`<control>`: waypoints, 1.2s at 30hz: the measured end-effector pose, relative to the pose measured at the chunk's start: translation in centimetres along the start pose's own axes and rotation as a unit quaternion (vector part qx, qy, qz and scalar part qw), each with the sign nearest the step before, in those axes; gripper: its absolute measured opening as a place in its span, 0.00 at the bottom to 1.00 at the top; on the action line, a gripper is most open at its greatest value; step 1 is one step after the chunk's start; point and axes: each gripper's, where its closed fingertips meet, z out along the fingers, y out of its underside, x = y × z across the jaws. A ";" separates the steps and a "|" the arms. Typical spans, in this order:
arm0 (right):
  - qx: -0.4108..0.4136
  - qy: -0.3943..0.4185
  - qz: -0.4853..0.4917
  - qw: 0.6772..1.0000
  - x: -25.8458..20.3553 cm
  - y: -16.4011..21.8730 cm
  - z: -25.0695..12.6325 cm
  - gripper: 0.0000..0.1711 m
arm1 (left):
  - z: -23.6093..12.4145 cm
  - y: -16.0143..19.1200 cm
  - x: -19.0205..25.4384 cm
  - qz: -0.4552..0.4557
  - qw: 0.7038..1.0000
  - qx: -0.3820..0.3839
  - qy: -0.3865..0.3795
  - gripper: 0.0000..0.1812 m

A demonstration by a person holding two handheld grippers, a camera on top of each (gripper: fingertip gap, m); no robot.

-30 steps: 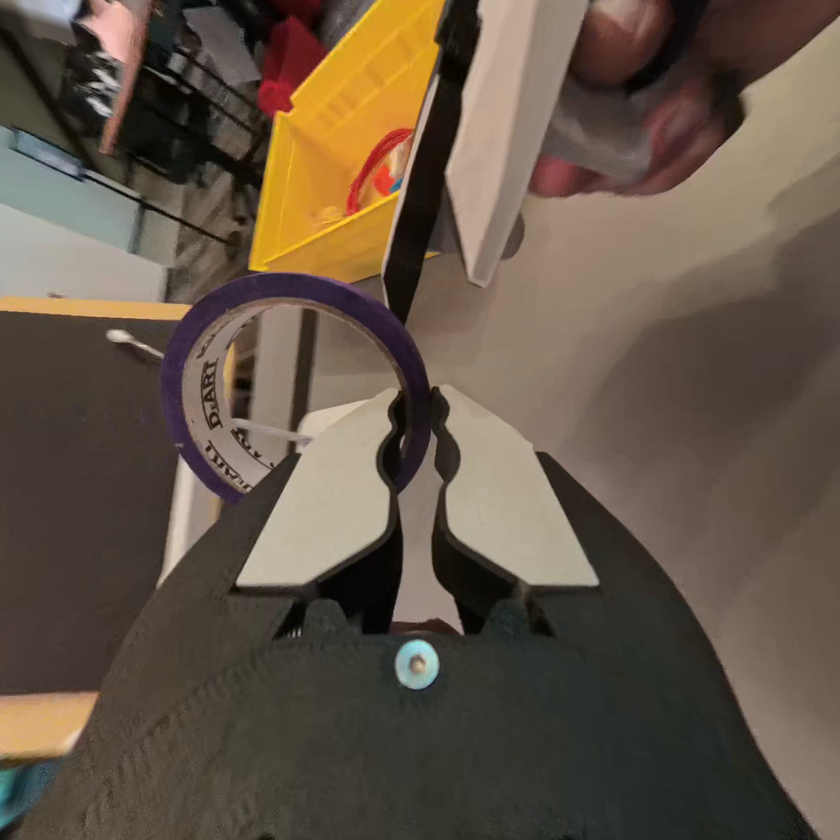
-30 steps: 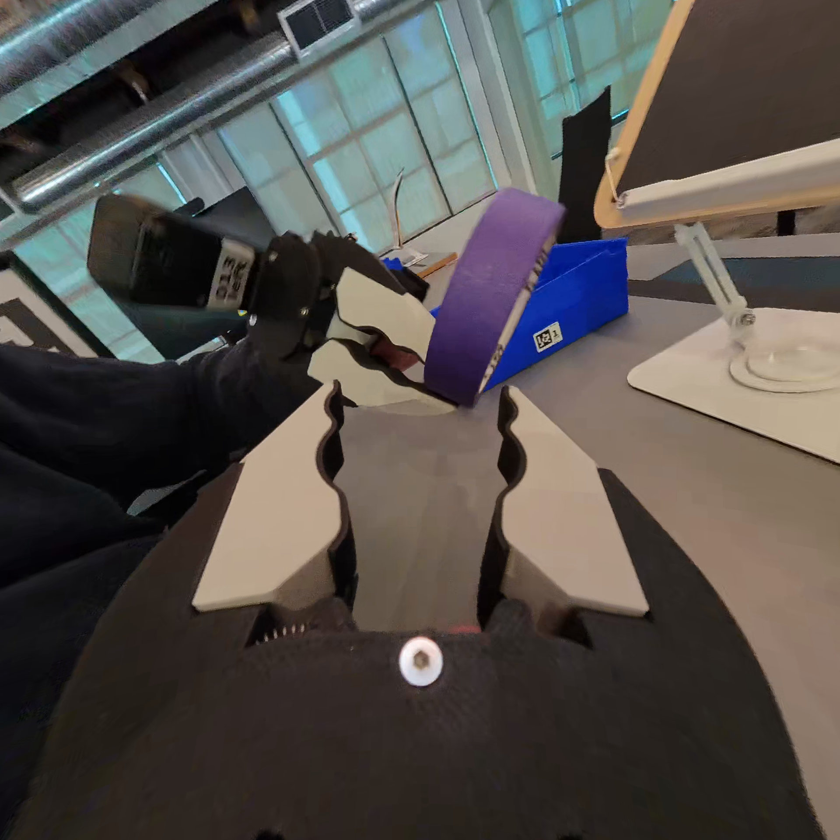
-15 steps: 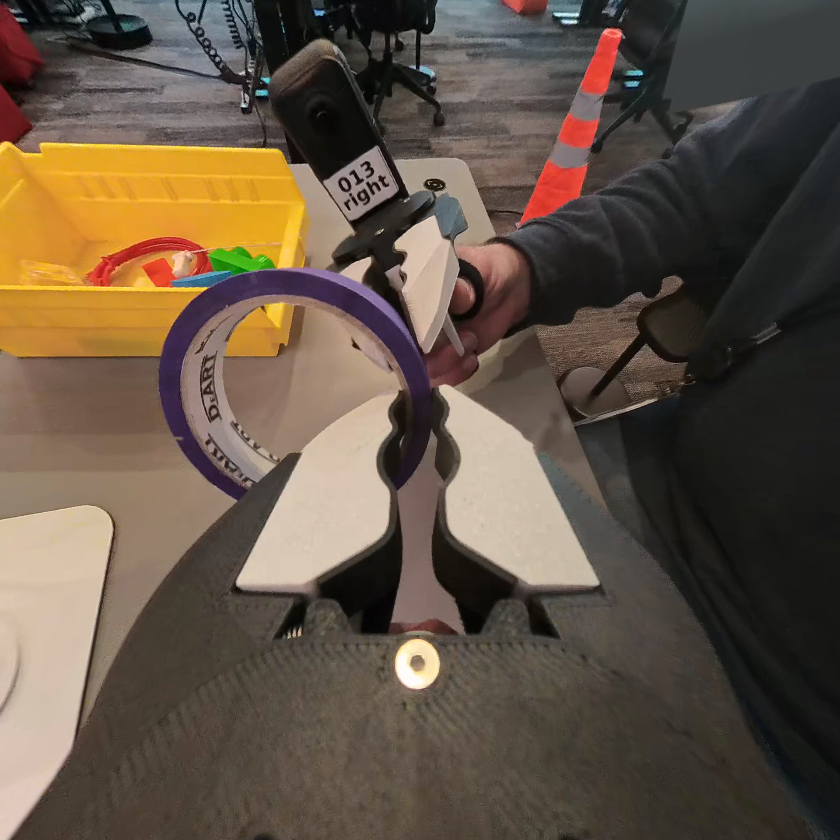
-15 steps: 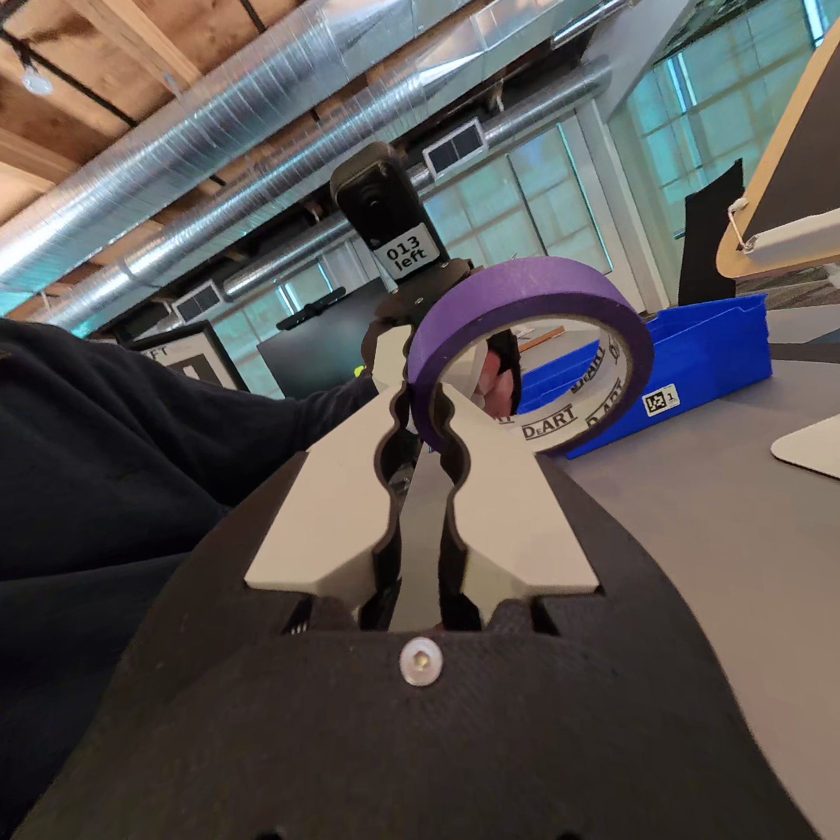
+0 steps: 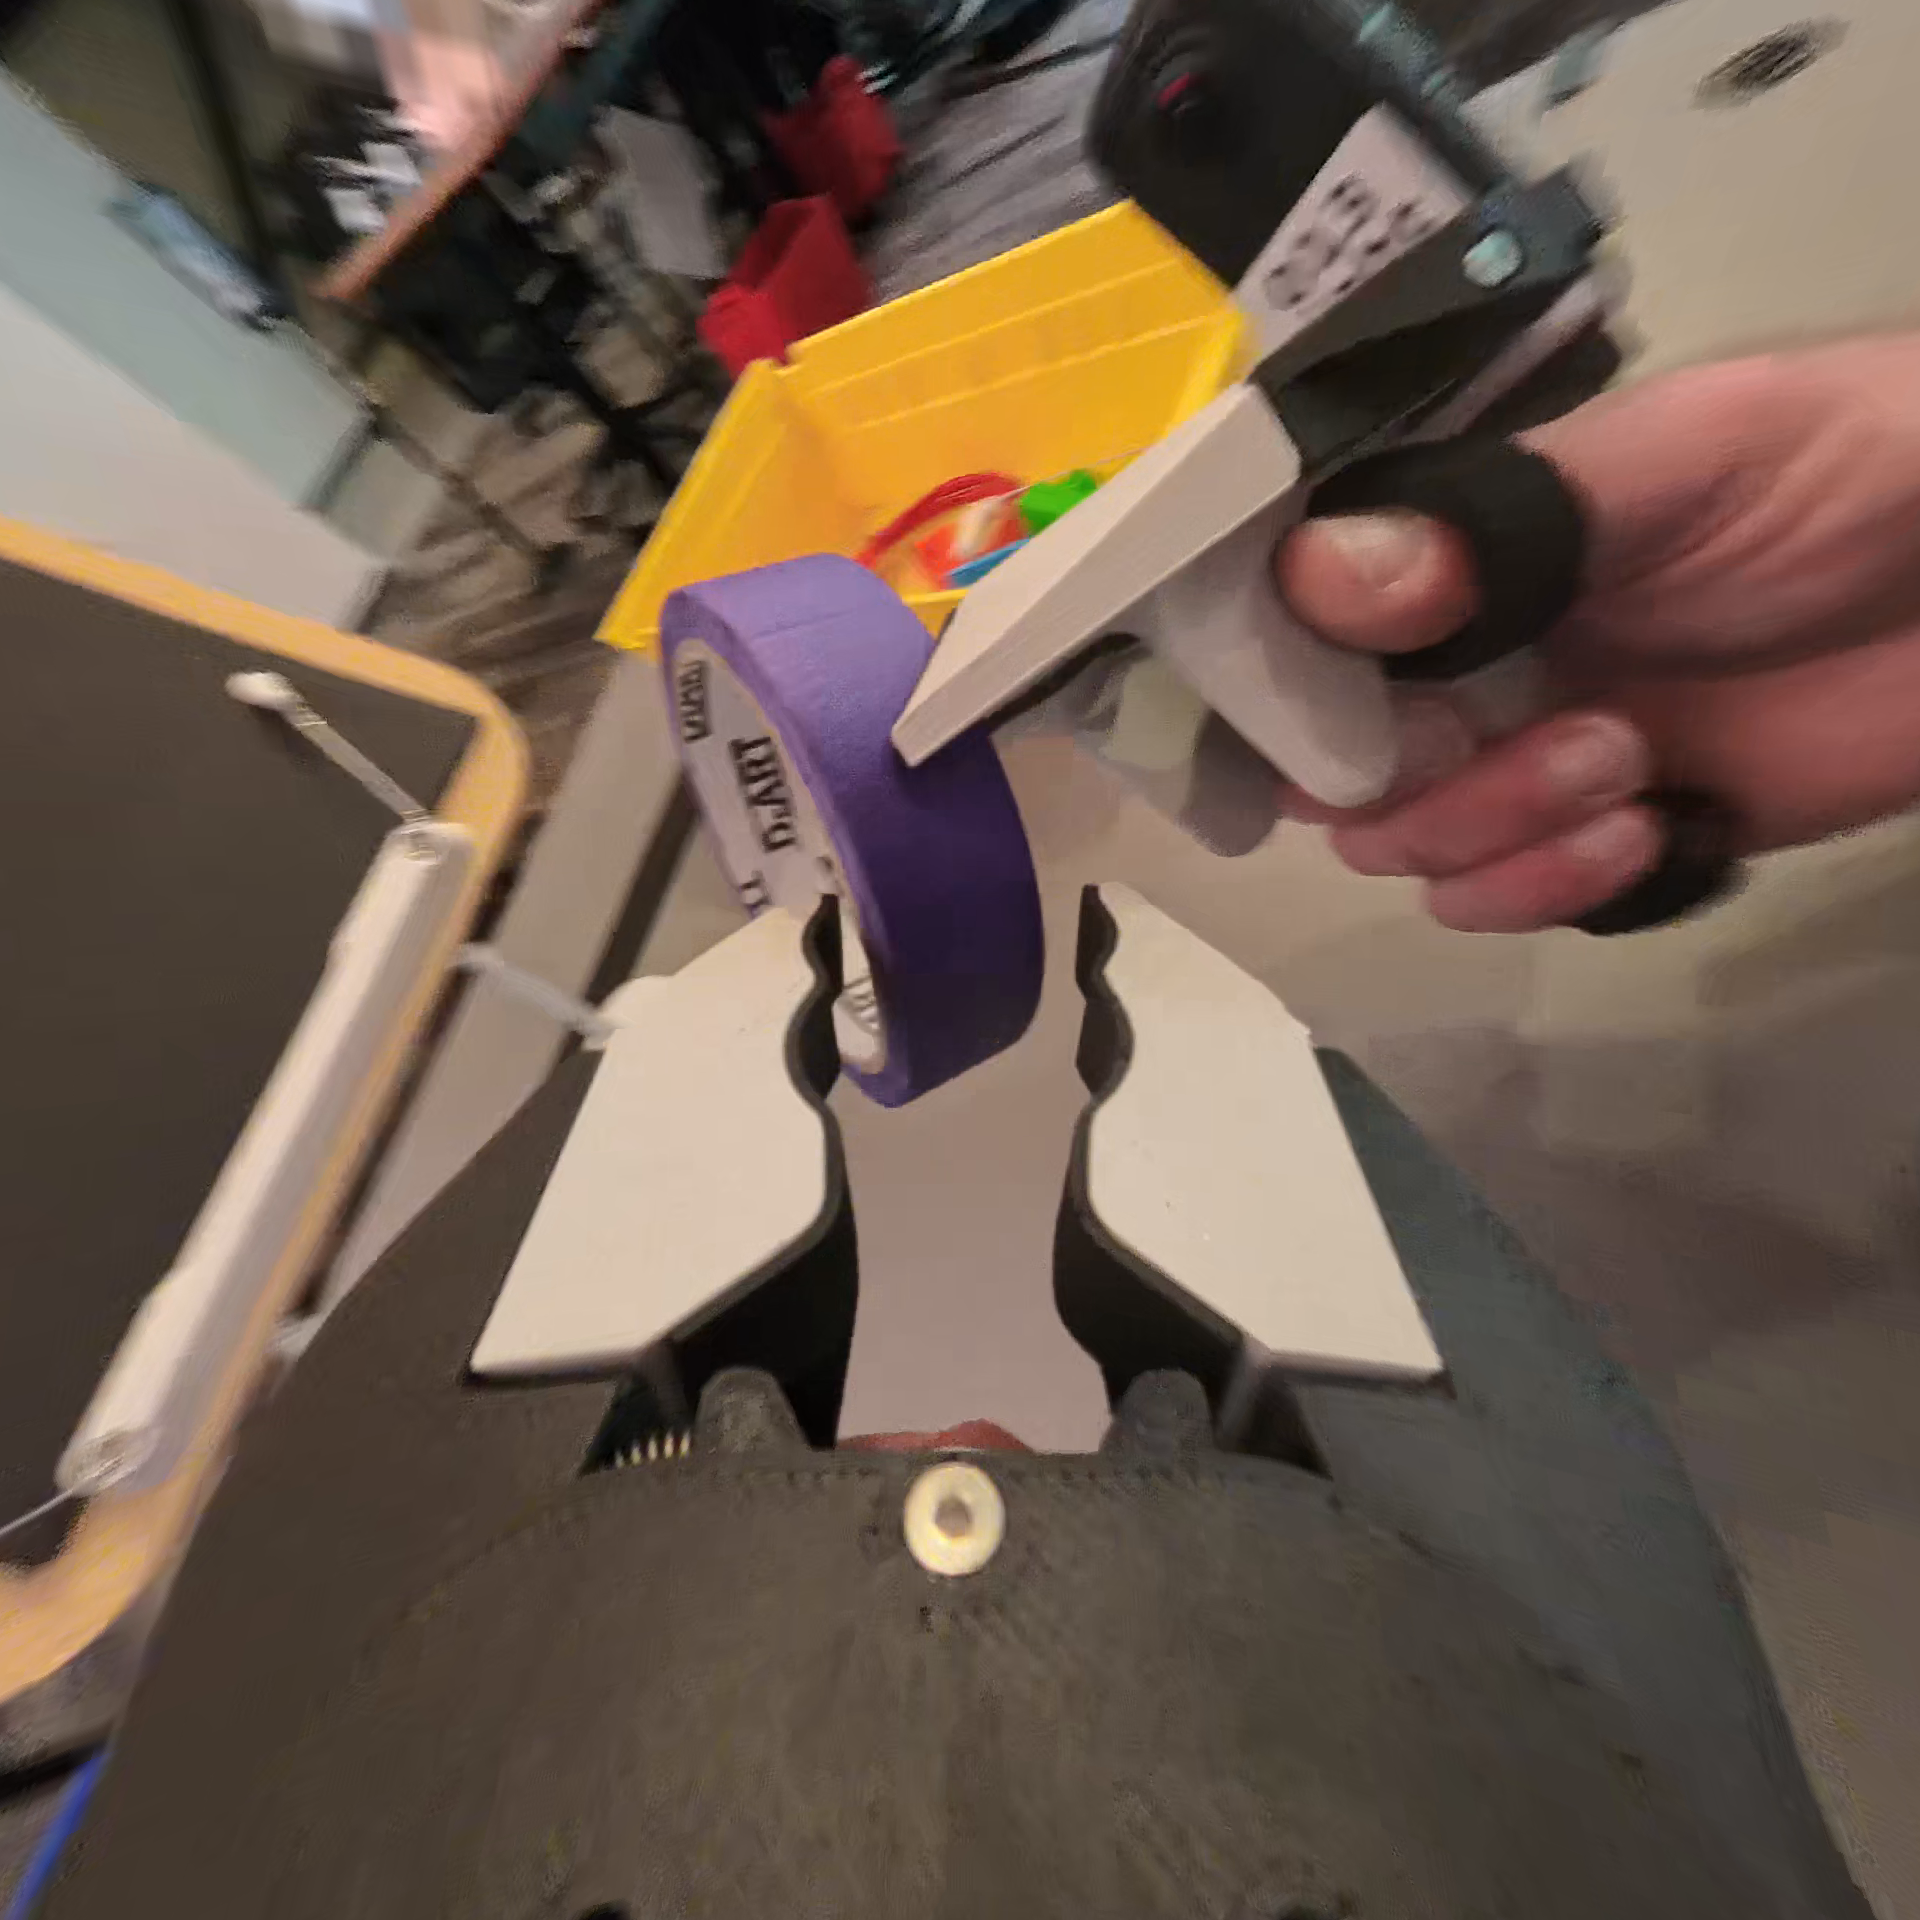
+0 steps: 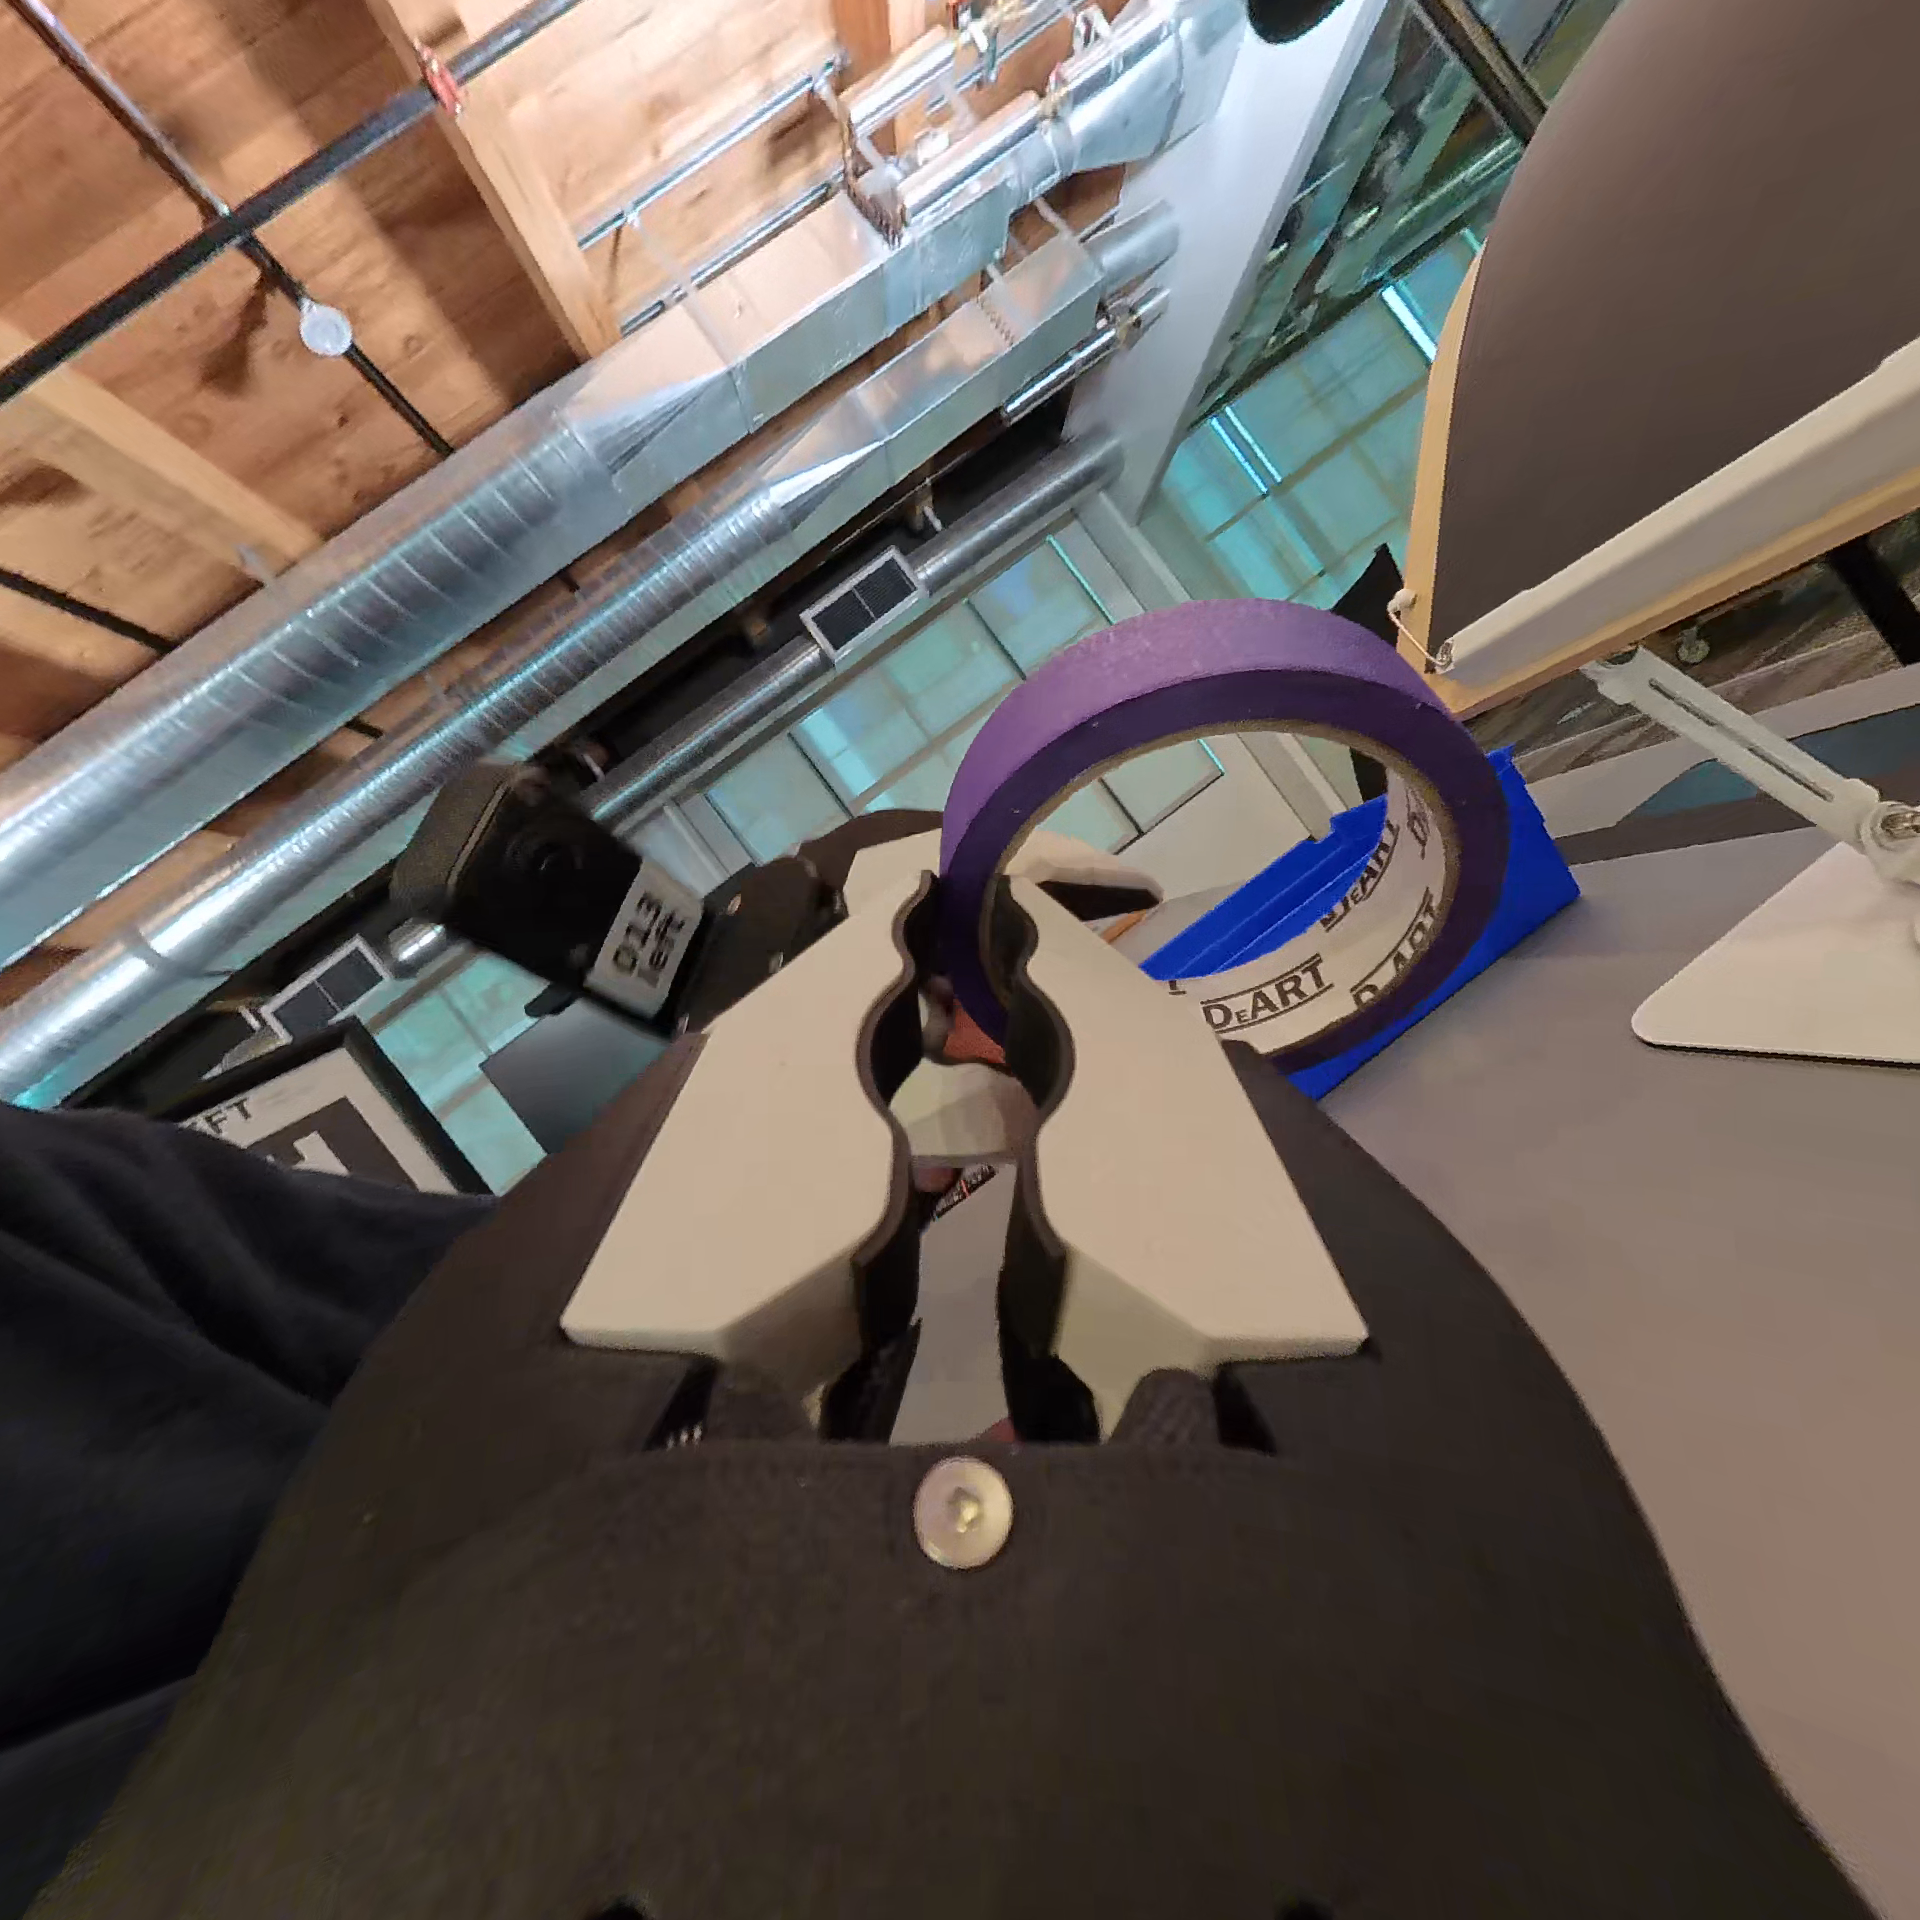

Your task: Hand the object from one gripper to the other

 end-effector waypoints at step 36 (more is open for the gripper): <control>-0.060 -0.005 -0.062 0.996 1.7 1.8 -2.3 0.30 | -3.9 -1.9 -0.5 -0.268 0.921 0.064 0.275 0.16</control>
